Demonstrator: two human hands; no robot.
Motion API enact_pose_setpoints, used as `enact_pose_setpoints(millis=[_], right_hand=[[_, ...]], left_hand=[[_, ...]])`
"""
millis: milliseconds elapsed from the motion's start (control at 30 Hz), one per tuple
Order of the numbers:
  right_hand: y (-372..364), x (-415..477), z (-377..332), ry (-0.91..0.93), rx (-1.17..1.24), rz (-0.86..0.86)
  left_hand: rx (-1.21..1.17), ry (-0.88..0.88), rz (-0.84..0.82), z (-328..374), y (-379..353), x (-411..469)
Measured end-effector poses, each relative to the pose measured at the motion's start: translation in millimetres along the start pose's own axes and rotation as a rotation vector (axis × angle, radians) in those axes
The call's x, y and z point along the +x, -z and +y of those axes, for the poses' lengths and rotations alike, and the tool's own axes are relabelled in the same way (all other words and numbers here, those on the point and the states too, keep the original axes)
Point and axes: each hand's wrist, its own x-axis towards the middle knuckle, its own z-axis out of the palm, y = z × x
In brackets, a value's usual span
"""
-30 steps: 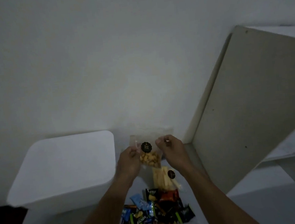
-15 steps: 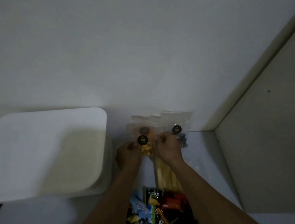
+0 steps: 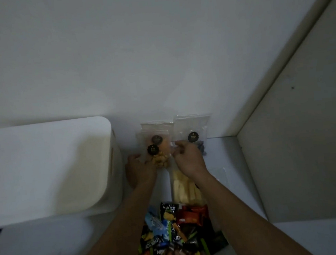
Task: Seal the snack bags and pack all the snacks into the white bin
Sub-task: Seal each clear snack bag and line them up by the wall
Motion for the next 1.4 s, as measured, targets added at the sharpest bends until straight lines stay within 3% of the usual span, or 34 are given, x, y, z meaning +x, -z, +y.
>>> enact_pose_setpoints(millis=[100,233,400,500,600,867,1000,1233,1400], right_hand=[[18.6,-20.0,3.0,-0.01,-0.028,0.013],[40.3,-46.0,25.4,-0.043,-0.154,0.027],[55.8,-61.1,72.1,-0.186,-0.317,-0.021],[59.0,-66.0,91.3,-0.304,-0.427,-0.05],[57.3,-70.2,103.1,-0.352,-0.386,-0.078],[74.9,-77.4,82.8,-0.273,-0.042,0.197],[97.1,-92.5,49.2,-0.251,0.19,0.248],[133.7,-146.6,-46.6,-0.029,0.252,0.063],[149.9,-188.9,-106.5,0.158,-0.001,-0.092]], left_hand=[[0.067,-0.114,-0.025,3.6,-5.6,-24.3],[0.277,-0.305,-0.273,1.8,-22.5,-49.9],[0.41,-0.3,-0.436,-15.1,-42.5,-52.7],[0.427,-0.282,-0.456,-26.3,-46.9,-53.9],[0.375,-0.251,-0.447,-30.0,-47.8,-56.0],[0.198,-0.212,-0.412,-14.8,-29.7,-59.4],[0.081,-0.157,-0.424,1.5,-4.2,-74.3],[-0.025,-0.143,-0.544,32.6,67.6,-115.2],[-0.124,-0.422,-0.598,66.5,119.6,-153.0]])
